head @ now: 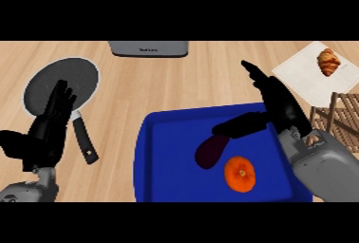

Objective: Pick the eggplant from the tray and place it in the tiered shelf

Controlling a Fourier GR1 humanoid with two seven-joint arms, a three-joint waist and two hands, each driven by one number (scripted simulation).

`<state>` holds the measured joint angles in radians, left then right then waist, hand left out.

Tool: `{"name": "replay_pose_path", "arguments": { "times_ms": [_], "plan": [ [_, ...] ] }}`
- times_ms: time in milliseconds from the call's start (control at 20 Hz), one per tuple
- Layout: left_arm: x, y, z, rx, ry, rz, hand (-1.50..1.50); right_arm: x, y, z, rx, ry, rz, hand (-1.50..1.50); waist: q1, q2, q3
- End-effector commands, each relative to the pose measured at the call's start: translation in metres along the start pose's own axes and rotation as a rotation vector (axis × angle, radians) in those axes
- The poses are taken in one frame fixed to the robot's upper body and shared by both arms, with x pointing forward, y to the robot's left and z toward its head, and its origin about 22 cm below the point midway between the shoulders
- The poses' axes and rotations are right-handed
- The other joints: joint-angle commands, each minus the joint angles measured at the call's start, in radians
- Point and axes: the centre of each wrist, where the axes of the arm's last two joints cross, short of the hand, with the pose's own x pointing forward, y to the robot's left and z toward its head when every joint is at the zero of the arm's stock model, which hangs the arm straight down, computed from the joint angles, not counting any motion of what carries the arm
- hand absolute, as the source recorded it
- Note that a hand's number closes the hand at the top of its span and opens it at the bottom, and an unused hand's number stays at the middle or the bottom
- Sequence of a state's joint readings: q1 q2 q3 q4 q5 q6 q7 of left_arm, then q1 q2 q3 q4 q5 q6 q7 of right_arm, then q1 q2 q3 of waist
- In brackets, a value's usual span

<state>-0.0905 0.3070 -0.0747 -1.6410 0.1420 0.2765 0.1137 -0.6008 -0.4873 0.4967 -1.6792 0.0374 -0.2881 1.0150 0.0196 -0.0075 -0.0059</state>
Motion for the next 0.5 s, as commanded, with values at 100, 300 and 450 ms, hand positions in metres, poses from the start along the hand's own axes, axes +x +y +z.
{"name": "replay_pose_path", "arguments": {
  "times_ms": [100,300,450],
  "plan": [
    [0.001,0.002,-0.004,-0.015,0.023,0.002,0.0,0.035,0.018,-0.008,0.021,0.214,0.373,-1.5,0.014,0.007,0.0],
    [-0.003,0.008,-0.004,-0.007,0.011,-0.004,0.0,0.061,0.038,-0.015,0.038,0.308,0.421,-1.5,0.013,0.007,0.0],
    [0.005,-0.004,-0.005,-0.006,-0.002,0.002,0.0,0.067,0.057,-0.02,0.071,0.338,0.469,-1.5,0.005,0.007,0.002]
  ]
}}
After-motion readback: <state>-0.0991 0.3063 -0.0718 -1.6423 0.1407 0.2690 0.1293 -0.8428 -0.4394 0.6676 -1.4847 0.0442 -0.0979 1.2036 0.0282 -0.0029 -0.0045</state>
